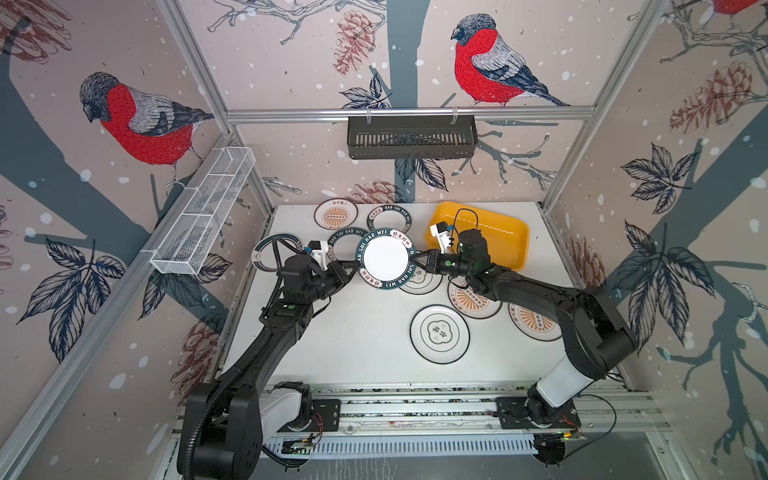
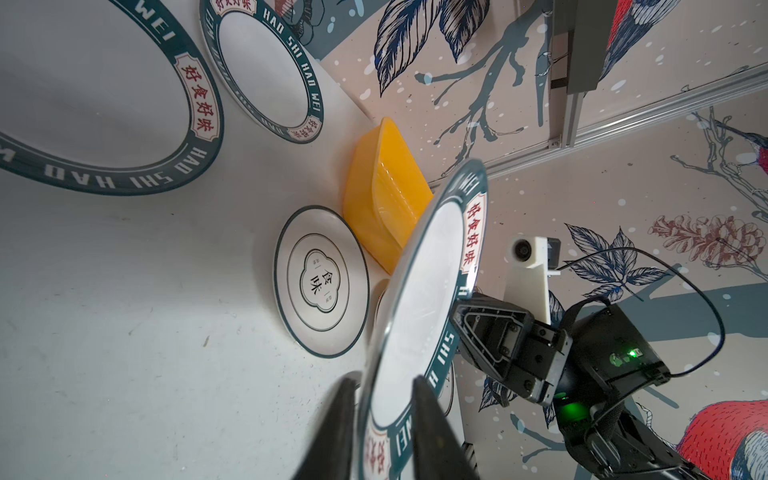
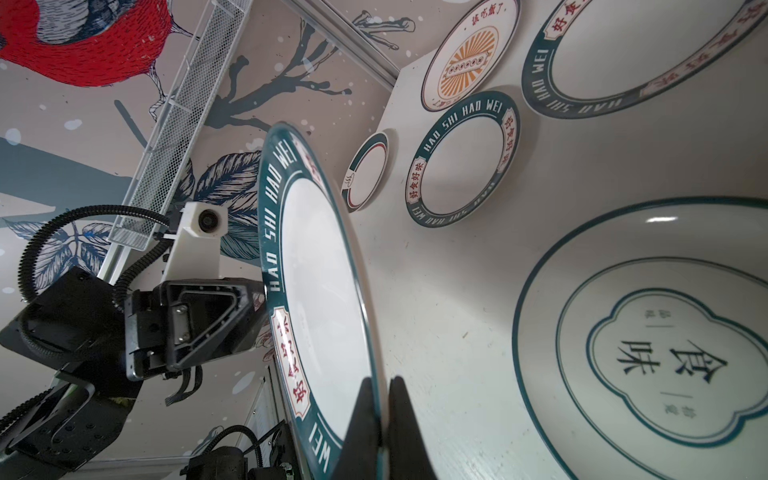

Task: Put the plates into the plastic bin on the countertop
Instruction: 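Carry the plate to the bin with the right gripper while the left gripper withdraws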

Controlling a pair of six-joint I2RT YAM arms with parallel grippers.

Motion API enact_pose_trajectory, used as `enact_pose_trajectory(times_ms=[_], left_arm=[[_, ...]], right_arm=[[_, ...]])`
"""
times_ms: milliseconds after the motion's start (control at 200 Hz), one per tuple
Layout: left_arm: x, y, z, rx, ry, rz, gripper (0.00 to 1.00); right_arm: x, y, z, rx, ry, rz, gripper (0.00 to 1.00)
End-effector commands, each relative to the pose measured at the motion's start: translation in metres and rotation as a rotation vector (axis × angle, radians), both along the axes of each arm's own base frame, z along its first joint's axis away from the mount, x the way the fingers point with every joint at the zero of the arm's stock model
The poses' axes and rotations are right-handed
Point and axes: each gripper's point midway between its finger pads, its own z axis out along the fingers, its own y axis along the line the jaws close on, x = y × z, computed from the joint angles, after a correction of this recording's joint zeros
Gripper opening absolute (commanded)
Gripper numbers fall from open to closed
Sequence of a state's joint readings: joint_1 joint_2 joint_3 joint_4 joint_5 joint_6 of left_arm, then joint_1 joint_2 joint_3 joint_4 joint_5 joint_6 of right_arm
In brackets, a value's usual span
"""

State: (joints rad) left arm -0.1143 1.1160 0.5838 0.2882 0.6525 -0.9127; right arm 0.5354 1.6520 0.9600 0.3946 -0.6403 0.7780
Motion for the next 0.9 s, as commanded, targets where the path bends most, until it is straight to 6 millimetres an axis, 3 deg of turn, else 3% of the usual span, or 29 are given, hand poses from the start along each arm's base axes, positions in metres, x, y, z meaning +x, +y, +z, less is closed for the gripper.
enact_pose_trajectory(times_ms=[0, 95, 240, 420, 705, 896], left_arm=[[0.002, -0.002, 0.018, 0.001, -0.079, -0.014, 0.63], [0.001, 0.0, 0.018, 0.026, -0.089, -0.01, 0.77], [0.004, 0.005, 0.02, 0.095, -0.098, 0.017, 0.85], [0.01, -0.004, 0.022, 0.156, -0.131, 0.004, 0.96], [0.005, -0.049, 0.009, 0.172, -0.153, -0.077, 0.96], [0.002, -0.057, 0.012, 0.17, -0.166, -0.072, 0.96]], right_arm=[[0.009, -0.006, 0.002, -0.003, 0.003, -0.022, 0.03], [0.018, -0.015, -0.001, -0.009, 0.028, -0.048, 0.02], [0.036, -0.036, 0.002, 0.0, 0.05, -0.119, 0.02], [0.073, -0.089, -0.009, -0.073, 0.103, -0.297, 0.02], [0.11, -0.176, -0.011, -0.081, 0.132, -0.504, 0.02], [0.119, -0.226, -0.018, -0.086, 0.156, -0.614, 0.02]])
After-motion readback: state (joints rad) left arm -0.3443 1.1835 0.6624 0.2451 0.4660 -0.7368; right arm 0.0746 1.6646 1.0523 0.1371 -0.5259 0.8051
